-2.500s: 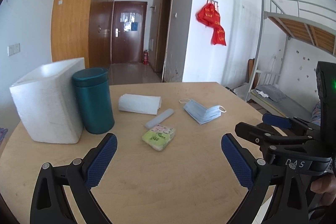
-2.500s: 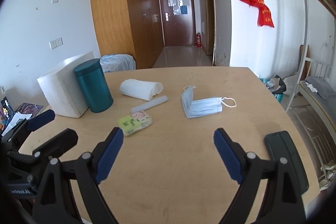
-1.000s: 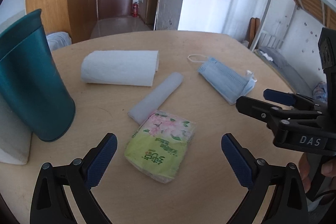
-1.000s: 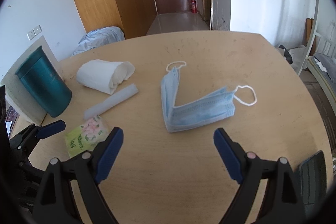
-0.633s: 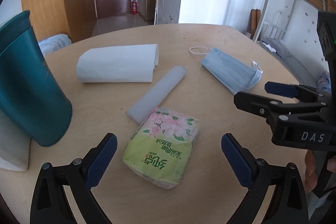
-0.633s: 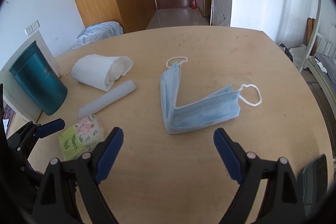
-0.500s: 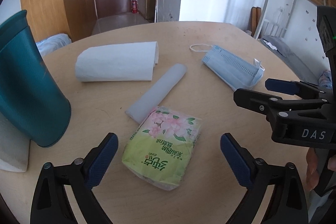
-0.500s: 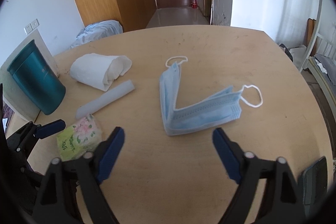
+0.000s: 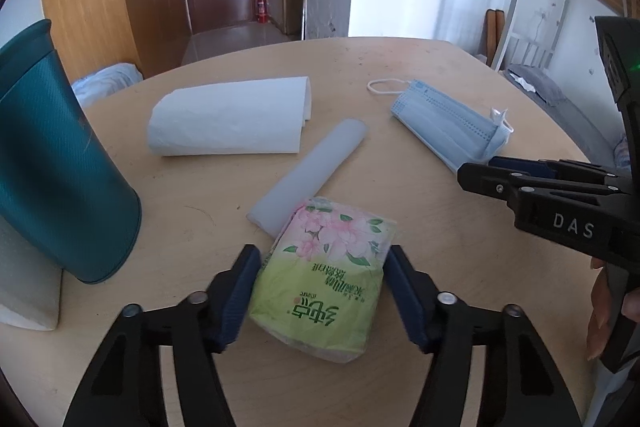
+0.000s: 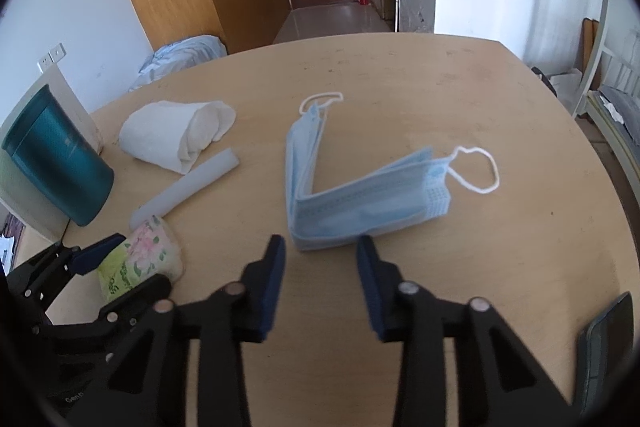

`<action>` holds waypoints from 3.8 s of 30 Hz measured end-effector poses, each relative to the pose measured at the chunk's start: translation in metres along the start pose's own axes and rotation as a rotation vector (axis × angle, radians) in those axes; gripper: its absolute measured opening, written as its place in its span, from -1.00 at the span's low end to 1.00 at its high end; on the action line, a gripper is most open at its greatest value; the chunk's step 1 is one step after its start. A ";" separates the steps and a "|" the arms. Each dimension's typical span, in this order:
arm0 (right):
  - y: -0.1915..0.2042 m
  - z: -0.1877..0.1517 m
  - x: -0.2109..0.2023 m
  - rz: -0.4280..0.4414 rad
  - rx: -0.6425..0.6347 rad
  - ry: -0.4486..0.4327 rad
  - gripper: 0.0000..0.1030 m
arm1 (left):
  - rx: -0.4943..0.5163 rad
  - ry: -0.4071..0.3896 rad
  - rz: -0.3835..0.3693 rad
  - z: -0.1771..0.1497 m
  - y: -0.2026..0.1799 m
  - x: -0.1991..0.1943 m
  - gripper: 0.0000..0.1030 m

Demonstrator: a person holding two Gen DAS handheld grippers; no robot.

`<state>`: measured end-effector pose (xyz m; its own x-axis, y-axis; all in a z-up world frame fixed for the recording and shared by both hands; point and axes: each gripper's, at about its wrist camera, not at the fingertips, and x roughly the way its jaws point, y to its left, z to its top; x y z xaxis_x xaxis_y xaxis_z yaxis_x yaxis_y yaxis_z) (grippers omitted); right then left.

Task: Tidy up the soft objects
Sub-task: 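Grasp the green tissue pack with the left tool while the right tool grasps the blue mask, then carry the tissue pack and blue mask over the white foam box with both tools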

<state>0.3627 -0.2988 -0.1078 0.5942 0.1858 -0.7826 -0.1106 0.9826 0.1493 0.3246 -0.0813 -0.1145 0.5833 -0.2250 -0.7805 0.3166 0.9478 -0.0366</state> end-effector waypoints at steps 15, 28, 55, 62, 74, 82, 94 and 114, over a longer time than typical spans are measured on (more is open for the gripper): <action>-0.007 -0.005 -0.021 0.038 0.040 -0.054 -0.68 | -0.011 -0.036 -0.041 -0.002 0.000 -0.012 -0.28; 0.011 0.019 -0.018 -0.097 -0.017 -0.084 0.38 | -0.010 -0.079 -0.076 -0.006 -0.001 -0.028 -0.30; 0.009 0.001 -0.035 -0.030 0.026 -0.056 -0.59 | -0.012 -0.167 -0.073 -0.026 0.000 -0.070 -0.30; 0.018 -0.018 -0.054 -0.012 0.013 -0.079 -0.58 | -0.023 -0.198 -0.061 -0.042 -0.002 -0.097 -0.30; 0.044 -0.059 -0.108 0.037 -0.022 -0.153 -0.58 | -0.027 -0.258 -0.044 -0.072 -0.011 -0.150 -0.30; 0.062 -0.088 -0.146 0.058 -0.053 -0.205 -0.58 | -0.026 -0.298 -0.022 -0.100 -0.017 -0.182 -0.30; 0.085 -0.127 -0.185 0.094 -0.096 -0.264 -0.58 | -0.033 -0.336 0.002 -0.150 -0.021 -0.227 -0.30; 0.137 -0.141 -0.203 0.204 -0.197 -0.309 -0.58 | -0.128 -0.429 0.123 -0.182 0.020 -0.289 -0.30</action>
<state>0.1145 -0.2018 -0.0142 0.7524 0.3967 -0.5259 -0.3834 0.9129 0.1401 0.0263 0.0434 -0.0031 0.8760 -0.1563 -0.4563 0.1462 0.9876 -0.0578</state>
